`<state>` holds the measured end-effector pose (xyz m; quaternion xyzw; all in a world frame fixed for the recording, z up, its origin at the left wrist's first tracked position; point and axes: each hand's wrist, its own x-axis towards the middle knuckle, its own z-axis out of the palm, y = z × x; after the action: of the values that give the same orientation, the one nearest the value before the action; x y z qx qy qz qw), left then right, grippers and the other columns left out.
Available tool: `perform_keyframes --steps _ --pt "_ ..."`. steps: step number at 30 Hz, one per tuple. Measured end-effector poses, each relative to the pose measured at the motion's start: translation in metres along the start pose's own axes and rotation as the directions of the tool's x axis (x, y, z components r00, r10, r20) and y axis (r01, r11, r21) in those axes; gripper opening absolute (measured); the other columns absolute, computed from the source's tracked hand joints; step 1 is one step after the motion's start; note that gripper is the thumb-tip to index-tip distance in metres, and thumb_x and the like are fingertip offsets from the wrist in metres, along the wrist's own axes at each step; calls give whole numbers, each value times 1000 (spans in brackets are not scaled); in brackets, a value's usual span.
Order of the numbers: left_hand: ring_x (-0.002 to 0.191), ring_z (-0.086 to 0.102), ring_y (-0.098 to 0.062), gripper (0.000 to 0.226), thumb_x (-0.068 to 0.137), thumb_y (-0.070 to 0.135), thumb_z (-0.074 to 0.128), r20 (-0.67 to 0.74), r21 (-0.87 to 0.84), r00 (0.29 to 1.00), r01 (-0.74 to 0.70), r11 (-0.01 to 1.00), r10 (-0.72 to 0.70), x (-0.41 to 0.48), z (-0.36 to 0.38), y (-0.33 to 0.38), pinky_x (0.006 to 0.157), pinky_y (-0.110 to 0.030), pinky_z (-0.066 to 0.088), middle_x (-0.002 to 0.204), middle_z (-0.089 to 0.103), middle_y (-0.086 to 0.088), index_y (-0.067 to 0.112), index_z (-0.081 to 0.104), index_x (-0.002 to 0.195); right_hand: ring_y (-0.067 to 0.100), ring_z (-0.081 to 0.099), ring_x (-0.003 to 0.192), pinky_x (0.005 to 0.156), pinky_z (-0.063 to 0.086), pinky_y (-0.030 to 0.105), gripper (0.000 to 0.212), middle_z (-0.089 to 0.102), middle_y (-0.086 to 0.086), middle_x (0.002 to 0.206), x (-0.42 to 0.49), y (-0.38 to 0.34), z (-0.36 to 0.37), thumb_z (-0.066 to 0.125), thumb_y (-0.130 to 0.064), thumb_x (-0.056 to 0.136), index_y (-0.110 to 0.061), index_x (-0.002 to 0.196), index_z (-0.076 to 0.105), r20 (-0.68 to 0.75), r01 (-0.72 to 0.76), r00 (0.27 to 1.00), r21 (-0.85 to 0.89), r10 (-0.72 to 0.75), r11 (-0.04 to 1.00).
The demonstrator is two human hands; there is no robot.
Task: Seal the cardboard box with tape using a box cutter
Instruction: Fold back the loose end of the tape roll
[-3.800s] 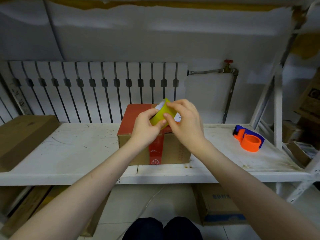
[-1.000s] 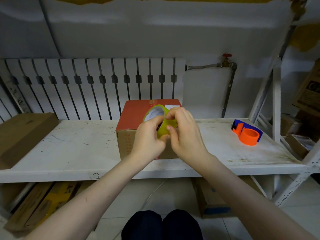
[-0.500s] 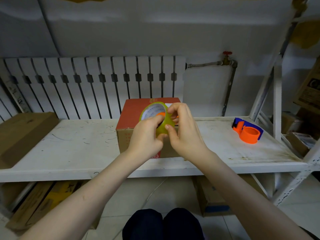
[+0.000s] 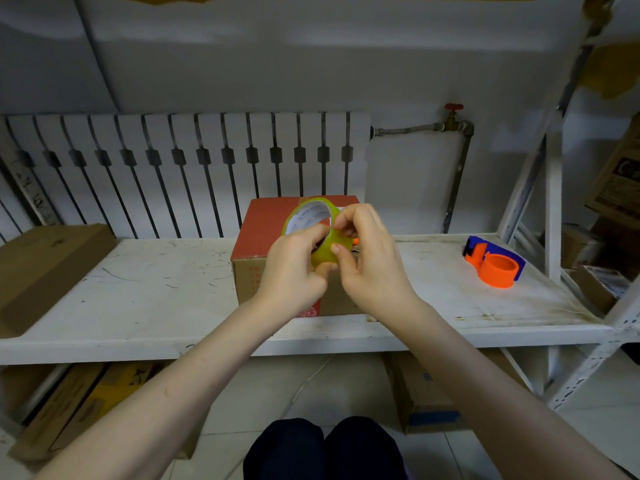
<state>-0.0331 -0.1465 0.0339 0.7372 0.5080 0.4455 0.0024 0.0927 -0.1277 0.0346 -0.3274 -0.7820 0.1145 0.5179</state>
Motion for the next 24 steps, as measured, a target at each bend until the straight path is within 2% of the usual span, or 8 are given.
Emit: perform_keyframes --steps 4,8,12,14,18,21,23,24 --pt "74 62 -24 25 70 5 69 31 -111 999 31 993 -28 2 2 -4 64 -38 52 78 68 -4 12 65 93 10 48 84 73 40 12 24 50 -3 94 -4 0 0 56 7 78 -9 96 53 -42 7 999 8 -7 1000" --pt "77 60 -4 27 75 5 72 56 -250 997 66 966 -54 2 3 -5 70 -20 49 80 65 17 27 63 88 18 49 106 85 50 35 50 47 5 114 -3 10 -2 59 -13 82 -11 131 47 -39 -34 999 -76 31 997" --pt "70 57 5 40 73 3 74 58 -244 996 83 966 -71 0 2 -5 63 -8 40 72 59 25 38 57 84 24 54 98 78 52 43 40 58 9 105 -3 15 -7 62 -17 83 -7 121 60 -11 101 994 -217 -106 971" --pt "73 59 3 37 72 3 74 51 -256 997 75 964 -64 -1 3 -6 66 -12 43 75 62 23 34 60 86 24 56 92 71 52 41 31 62 10 99 -5 15 -5 63 -16 83 -6 112 65 -60 169 979 -296 -195 940" --pt "80 64 -21 23 73 2 75 58 -351 992 128 927 -115 -2 6 -6 71 -38 53 86 70 -9 10 67 93 24 58 82 67 51 34 19 64 11 89 -9 18 -1 63 -10 84 -5 101 70 -108 246 949 -331 -295 911" --pt "79 64 -7 31 72 -1 76 49 -482 984 175 859 -173 -1 2 -5 71 -23 52 88 70 0 19 66 94 13 60 88 75 50 19 7 63 4 93 -11 14 -6 63 -12 86 -11 91 68 -195 10 981 -42 -18 999" --pt "82 64 1 37 74 0 75 39 -522 980 186 833 -194 0 -2 -4 73 -14 51 93 68 7 24 63 99 10 62 90 74 51 17 8 65 0 95 -6 12 -10 59 -23 90 -17 93 64 -142 -287 939 177 313 941" --pt "84 64 3 38 74 1 74 46 -531 980 189 826 -195 0 -2 -4 73 -12 50 95 68 8 25 62 101 11 64 90 72 52 19 15 67 0 94 -2 11 -12 55 -28 92 -17 95 64 -33 -423 892 296 451 857"
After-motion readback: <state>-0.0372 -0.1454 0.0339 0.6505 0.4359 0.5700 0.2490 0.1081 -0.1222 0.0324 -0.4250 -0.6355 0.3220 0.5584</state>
